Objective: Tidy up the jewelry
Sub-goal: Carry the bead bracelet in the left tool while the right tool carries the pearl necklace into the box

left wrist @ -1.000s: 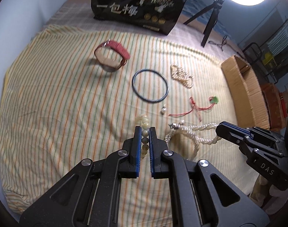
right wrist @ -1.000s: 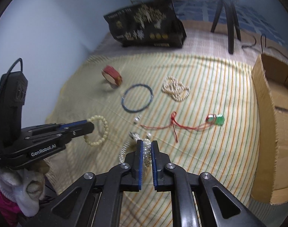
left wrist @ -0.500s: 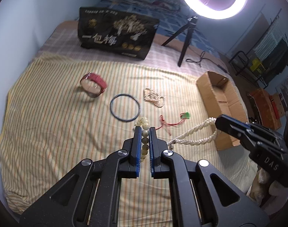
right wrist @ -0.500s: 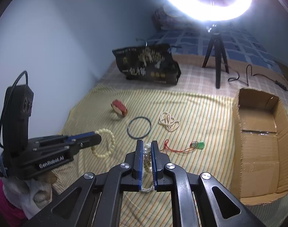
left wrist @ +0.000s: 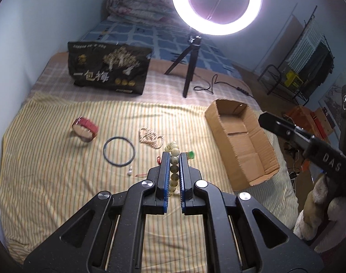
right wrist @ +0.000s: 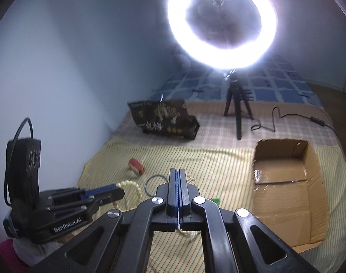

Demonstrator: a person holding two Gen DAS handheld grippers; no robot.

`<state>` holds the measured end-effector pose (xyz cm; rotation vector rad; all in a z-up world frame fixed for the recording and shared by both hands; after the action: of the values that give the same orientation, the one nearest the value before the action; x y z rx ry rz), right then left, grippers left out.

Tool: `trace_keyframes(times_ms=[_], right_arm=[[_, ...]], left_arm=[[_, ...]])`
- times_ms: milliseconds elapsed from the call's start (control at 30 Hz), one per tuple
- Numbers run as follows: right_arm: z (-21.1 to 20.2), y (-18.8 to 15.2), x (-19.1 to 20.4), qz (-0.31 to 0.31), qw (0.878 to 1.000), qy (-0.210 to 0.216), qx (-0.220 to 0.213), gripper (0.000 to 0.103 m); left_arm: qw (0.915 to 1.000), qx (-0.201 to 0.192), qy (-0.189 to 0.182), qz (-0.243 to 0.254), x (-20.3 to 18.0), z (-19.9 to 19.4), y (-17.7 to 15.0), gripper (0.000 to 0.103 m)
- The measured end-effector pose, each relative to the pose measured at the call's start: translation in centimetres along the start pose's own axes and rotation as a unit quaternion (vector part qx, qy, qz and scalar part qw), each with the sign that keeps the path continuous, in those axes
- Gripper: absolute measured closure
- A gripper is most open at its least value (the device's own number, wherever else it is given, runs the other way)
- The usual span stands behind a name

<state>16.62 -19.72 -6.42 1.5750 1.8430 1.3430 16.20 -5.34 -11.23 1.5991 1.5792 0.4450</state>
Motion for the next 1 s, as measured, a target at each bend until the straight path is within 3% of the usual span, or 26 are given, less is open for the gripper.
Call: trace_keyframes(times_ms=[133,267,300,333,400,667,800,1000], right_arm=[[0.7,-0.6,-1.2,0.006,1.0,-0.006,0.016,0.103],[3.1,-3.2,-2.6,0.011,0.998,-0.008,0.066,0.103],[3.6,-3.8,-2.8,0.012,0.997,-0.012,0.075,0.097],[4.4,-4.8,-3.3,0.016,0.995,-0.012,0.093,0.074],[5.6,-6.5,-4.1,0.032,0.992,-0.006,0.123,0.054],[9.8,-12.1,-6.1,0.073,0.976,-0.025,0.205,0.054],[11.1,-13.8,-5.4,0.058,0.971,-0.043,0.227,0.055],[12.8,-15.3,-5.6,0.051,0.966,-0.076,0.243,0.064]], left_arm=[[1.0,0.003,-0.003,0.004,-0.9,0.5,-0.1,0.098],[1.0,0.006,0.0,0.006,-0.9,0.7,-0.3,0.098],[1.0,0.006,0.002,0.006,-0.7,0.8,-0.3,0.098],[1.0,0.006,0.006,0.005,-0.4,0.8,-0.3,0.098],[0.9999,0.006,0.013,0.001,0.3,0.9,-0.3,0.098],[0.9994,0.002,0.031,-0.013,2.3,0.7,-0.1,0.098],[0.9993,0.003,0.034,-0.017,2.9,0.7,-0.1,0.098],[0.9992,0.002,0.035,-0.019,3.5,0.6,-0.1,0.098]])
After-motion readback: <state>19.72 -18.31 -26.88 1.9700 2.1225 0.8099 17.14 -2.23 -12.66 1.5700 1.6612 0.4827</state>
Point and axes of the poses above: each gripper's, at about its wrist camera, not at the fingertips, and z roughly the way its jaws point, x to its left, y to its top, the point moved 4 cm from there along z, roughly the way its jaws point, and after that the axes turned 14 degrees about -x, right-handed, at the moved point
